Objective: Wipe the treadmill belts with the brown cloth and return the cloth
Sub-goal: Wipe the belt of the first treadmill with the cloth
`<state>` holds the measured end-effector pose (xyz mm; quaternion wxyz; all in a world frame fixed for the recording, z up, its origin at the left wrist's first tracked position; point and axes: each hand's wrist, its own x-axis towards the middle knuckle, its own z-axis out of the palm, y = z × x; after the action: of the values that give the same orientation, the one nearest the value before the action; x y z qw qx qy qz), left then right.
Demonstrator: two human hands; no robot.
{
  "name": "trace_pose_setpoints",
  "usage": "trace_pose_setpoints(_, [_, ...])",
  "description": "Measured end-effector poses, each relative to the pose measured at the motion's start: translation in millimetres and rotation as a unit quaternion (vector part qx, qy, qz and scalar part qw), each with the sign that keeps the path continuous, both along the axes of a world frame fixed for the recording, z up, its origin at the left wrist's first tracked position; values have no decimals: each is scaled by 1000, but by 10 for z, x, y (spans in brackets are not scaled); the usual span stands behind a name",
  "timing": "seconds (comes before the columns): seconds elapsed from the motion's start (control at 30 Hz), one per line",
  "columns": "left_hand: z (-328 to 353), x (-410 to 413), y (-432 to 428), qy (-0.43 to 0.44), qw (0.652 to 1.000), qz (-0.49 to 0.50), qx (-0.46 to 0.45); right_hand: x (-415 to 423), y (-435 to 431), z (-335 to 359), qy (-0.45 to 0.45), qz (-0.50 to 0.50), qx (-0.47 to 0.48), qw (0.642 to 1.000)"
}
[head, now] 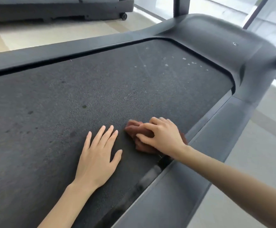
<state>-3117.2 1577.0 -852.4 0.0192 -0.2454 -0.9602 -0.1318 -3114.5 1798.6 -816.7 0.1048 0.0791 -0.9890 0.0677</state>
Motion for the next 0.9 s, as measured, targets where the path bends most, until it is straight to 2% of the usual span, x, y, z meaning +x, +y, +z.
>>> trace_pose_setpoints(0.1, [-4,18,3,1,1000,4,1,-447,548,50,0,-174,25,984])
trace_pose_setpoints(0.17, [-3,19,10,0,1000,4,3,-586,761,106,-16,-231,17,973])
trace_pose_setpoints(0.3, [22,17,16,-4,1000,3,6,-518,430,69,-18,-188,51,981])
trace_pose_setpoints(0.43, [47,15,16,-8,1000,6,9,-146,-144,-24,9,-48,48,998])
trace_pose_setpoints(0.53, [50,15,17,-6,1000,5,4,-82,-143,-20,14,41,43,998])
trace_pose_setpoints(0.6, [51,19,15,-9,1000,5,4,-233,49,-3,1,23,42,999])
trace_pose_setpoints(0.73, [0,15,19,-7,1000,13,10,-779,677,34,-13,-167,3,986])
trace_pose_setpoints(0.8, [-11,13,22,-5,1000,17,14,-912,777,56,-18,-230,-33,973])
trace_pose_setpoints(0.9, [7,24,28,-2,1000,18,14,-800,433,15,2,-175,14,984])
